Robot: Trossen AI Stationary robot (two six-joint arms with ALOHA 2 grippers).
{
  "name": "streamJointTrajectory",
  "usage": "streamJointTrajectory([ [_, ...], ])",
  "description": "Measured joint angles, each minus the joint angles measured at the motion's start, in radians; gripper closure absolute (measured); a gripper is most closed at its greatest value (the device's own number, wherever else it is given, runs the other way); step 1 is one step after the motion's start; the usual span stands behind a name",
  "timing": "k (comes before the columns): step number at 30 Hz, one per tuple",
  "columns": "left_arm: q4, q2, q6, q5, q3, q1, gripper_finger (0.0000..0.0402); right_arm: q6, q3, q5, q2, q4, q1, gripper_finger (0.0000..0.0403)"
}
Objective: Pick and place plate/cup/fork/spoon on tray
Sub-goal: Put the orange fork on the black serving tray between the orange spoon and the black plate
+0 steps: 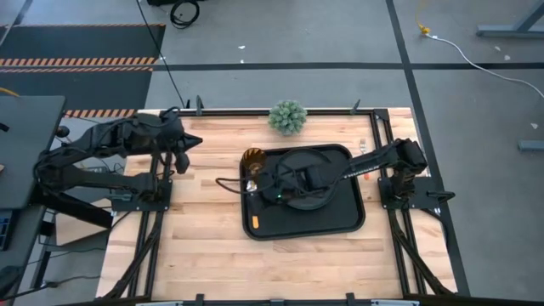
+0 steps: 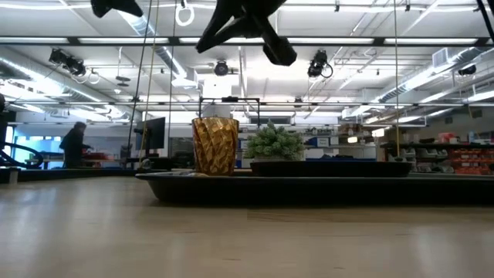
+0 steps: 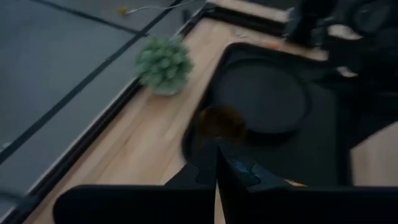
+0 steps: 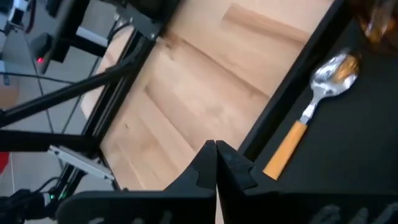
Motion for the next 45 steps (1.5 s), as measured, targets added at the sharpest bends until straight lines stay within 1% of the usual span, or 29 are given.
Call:
streamJointTrajectory([
  [2, -0.015, -0.010, -0.007, -0.030, 0.000, 0.000, 0.0392, 0.002, 0.000, -0.005, -0.006, -0.012, 0.006, 0.0400],
  [5, 0.000, -0.033, -0.043, -0.033, 0.000, 0.000, 0.0392, 0.006, 0.000, -0.003, -0.035, -0.133, 0.004, 0.0400],
  [7, 0.011, -0.050, -0.072, -0.033, 0.000, 0.000, 0.0392, -0.001, 0.000, 0.047, -0.072, -0.290, -0.005, 0.0399],
  [9, 0.013, -0.059, -0.093, -0.033, 0.000, -0.001, 0.0392, 0.007, 0.000, 0.131, -0.128, -0.473, -0.018, 0.0391],
  [11, 0.017, -0.068, -0.109, -0.033, 0.000, -0.001, 0.0392, 0.047, 0.001, 0.222, -0.192, -0.689, -0.035, 0.0377],
  [13, 0.021, -0.073, -0.110, -0.033, 0.000, -0.001, 0.0392, 0.098, -0.002, 0.290, -0.254, -0.875, -0.058, 0.0358],
  [15, 0.036, -0.073, -0.110, -0.033, 0.000, -0.001, 0.0392, 0.128, -0.020, 0.319, -0.314, -1.013, -0.085, 0.0334],
  [17, 0.053, -0.072, -0.104, -0.039, 0.000, -0.001, 0.0392, 0.131, -0.063, 0.322, -0.378, -1.074, -0.124, 0.0307],
  [20, 0.108, -0.065, -0.074, -0.043, 0.000, -0.001, 0.0392, 0.103, -0.178, 0.273, -0.474, -1.064, -0.208, 0.0267],
  [24, 0.174, -0.059, -0.050, -0.043, 0.000, -0.001, 0.0392, 0.007, -0.383, 0.155, -0.580, -0.999, -0.360, 0.0223],
  [27, 0.205, -0.059, -0.048, -0.043, 0.000, 0.001, 0.0392, -0.099, -0.539, 0.063, -0.630, -0.963, -0.503, 0.0199],
  [30, 0.226, -0.059, -0.047, -0.044, 0.000, 0.002, 0.0392, -0.228, -0.667, -0.013, -0.647, -0.940, -0.656, 0.0186],
  [34, 0.292, -0.057, -0.020, -0.063, 0.000, 0.002, 0.0392, -0.402, -0.786, -0.104, -0.625, -0.869, -0.835, 0.0185],
  [38, 0.399, -0.045, 0.024, -0.070, 0.000, 0.002, 0.0392, -0.501, -0.856, -0.194, -0.579, -0.747, -0.962, 0.0198],
  [41, 0.444, -0.039, 0.030, -0.069, 0.000, 0.002, 0.0392, -0.531, -0.873, -0.189, -0.538, -0.656, -1.034, 0.0209],
  [45, 0.414, -0.039, 0.010, -0.069, 0.000, 0.002, 0.0392, -0.564, -0.866, -0.165, -0.482, -0.561, -1.109, 0.0216],
])
